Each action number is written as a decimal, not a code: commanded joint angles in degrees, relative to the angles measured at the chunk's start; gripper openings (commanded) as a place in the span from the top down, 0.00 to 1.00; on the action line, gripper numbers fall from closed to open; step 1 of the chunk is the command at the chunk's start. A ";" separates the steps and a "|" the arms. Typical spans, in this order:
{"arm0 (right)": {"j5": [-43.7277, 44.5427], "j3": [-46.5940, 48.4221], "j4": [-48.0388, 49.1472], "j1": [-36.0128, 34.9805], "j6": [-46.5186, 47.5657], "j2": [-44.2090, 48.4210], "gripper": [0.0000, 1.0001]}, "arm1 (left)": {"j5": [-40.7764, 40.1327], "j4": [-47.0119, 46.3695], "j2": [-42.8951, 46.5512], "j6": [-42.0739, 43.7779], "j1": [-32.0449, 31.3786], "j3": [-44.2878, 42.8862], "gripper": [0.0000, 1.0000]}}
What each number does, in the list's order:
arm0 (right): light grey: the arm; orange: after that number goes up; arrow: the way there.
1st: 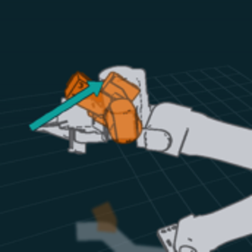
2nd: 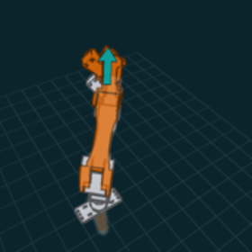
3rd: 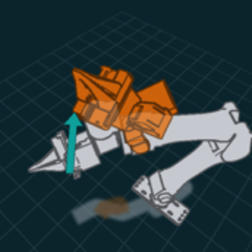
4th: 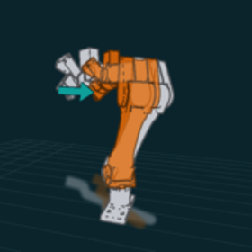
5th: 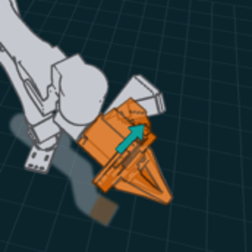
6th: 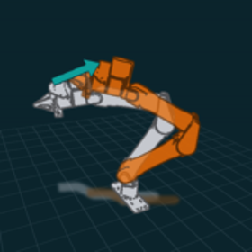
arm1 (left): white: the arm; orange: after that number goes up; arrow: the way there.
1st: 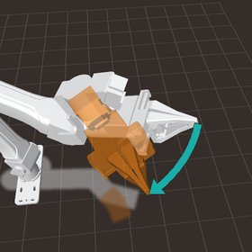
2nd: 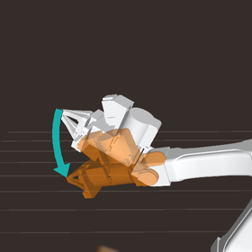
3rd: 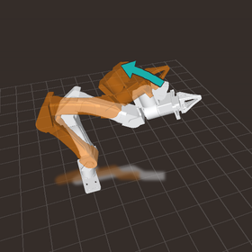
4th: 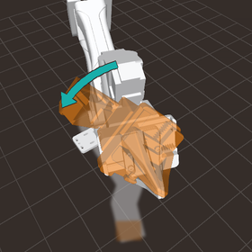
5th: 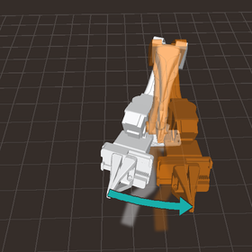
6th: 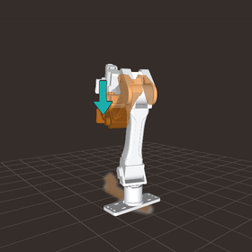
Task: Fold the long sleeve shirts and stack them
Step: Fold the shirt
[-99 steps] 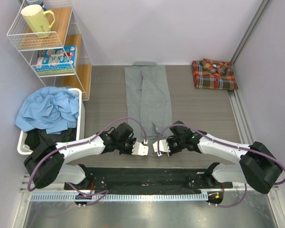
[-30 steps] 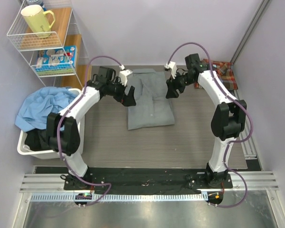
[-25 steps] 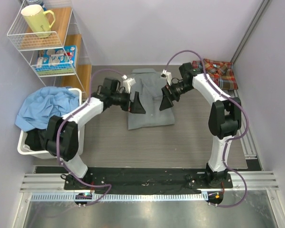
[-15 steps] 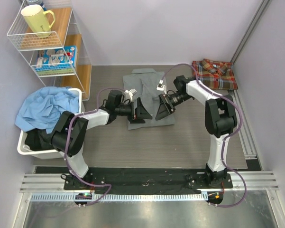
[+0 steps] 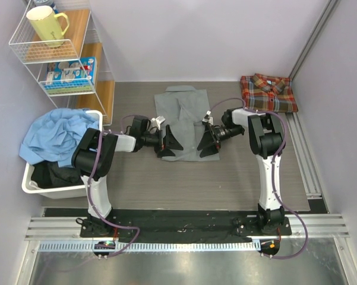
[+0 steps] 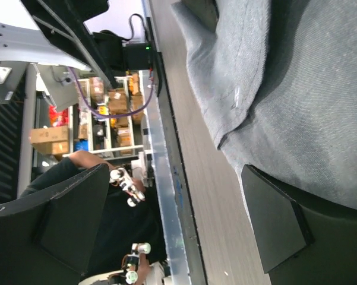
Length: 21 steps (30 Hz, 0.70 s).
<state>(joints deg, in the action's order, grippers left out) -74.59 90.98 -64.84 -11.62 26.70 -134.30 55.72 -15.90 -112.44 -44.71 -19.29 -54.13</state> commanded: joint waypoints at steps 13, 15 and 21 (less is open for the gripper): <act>8.40 -5.39 2.08 2.21 -1.21 17.14 0.00 | 1.41 20.91 15.68 18.17 -1.71 -3.69 0.00; 10.24 -1.52 2.35 2.65 -1.39 15.57 0.00 | -0.26 20.74 12.80 17.99 -2.24 -8.35 0.00; 13.85 5.17 7.44 3.09 -4.10 8.20 0.04 | -2.99 16.26 3.38 15.37 -2.24 -17.75 0.01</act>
<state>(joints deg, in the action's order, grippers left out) -64.07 92.23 -61.23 -8.43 25.02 -121.82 54.98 3.40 -103.13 -28.03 -21.47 -67.18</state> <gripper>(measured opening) 0.978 0.995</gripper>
